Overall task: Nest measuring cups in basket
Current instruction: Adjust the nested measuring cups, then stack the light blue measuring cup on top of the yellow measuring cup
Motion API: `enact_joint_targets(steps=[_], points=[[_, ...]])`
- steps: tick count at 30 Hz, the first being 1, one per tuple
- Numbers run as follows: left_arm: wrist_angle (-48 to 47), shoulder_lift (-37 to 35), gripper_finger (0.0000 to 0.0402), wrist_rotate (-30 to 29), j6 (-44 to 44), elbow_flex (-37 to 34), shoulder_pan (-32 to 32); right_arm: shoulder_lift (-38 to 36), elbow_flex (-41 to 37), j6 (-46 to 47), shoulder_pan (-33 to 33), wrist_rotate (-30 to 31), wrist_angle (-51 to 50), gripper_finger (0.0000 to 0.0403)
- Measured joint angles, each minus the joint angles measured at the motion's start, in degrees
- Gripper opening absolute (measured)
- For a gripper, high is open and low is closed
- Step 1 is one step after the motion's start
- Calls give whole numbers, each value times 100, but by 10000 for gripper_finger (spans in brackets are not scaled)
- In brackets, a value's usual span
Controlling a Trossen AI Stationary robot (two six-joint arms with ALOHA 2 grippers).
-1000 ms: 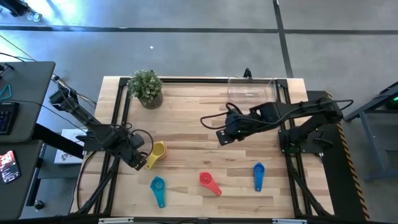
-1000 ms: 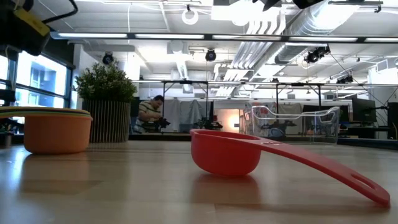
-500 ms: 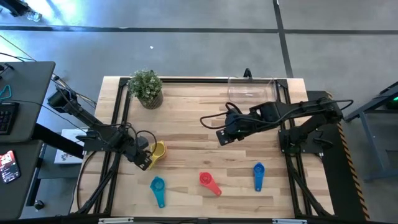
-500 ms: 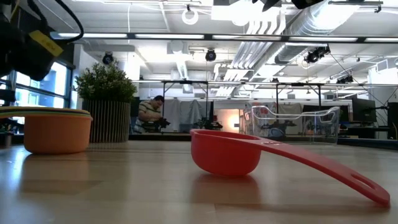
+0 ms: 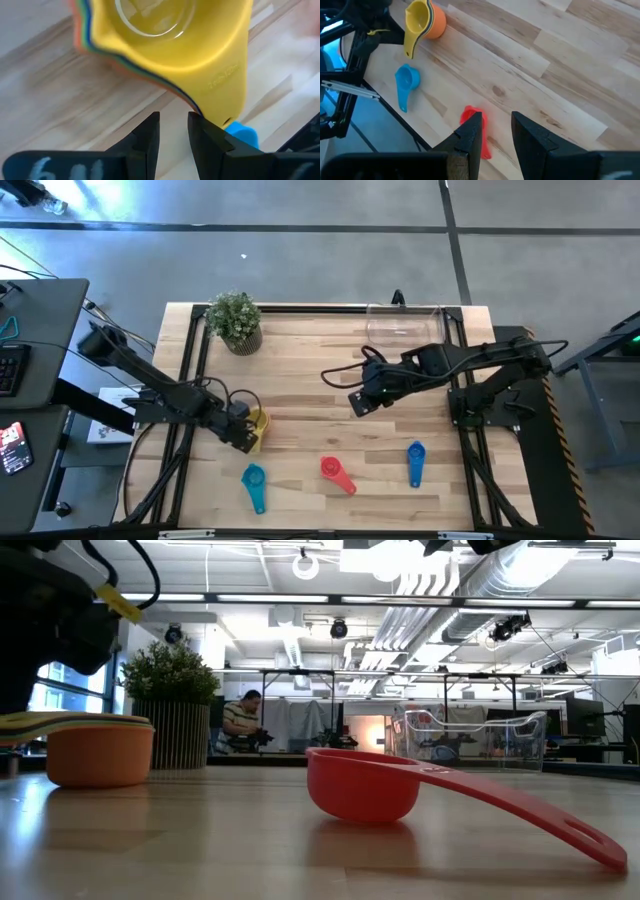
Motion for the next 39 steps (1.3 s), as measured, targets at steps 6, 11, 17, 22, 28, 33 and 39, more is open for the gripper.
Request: enact_joint_targets(steps=[6, 11, 17, 22, 28, 33, 39], points=[[395, 384, 90, 21, 0, 39, 2, 1, 0, -109, 0, -44, 0, 97], [401, 515, 90, 37, 102, 207, 67, 1, 0, -109, 0, -45, 0, 97], [142, 311, 90, 289, 593, 417, 288, 1, 0, -109, 0, -121, -2, 97], [-503, 28, 90, 325, 681, 574, 374, 1, 0, -108, 10, -254, -2, 97], [-1150, -409, 90, 343, 864, 811, 371, -1, 0, 66, 129, -261, 0, 97], [-1206, -835, 90, 344, 1150, 1076, 370, 1, 0, 112, 317, -190, 82, 97], [-1189, -1245, 90, 343, 1410, 1536, 365, 1, 0, 226, 541, 52, 329, 97]])
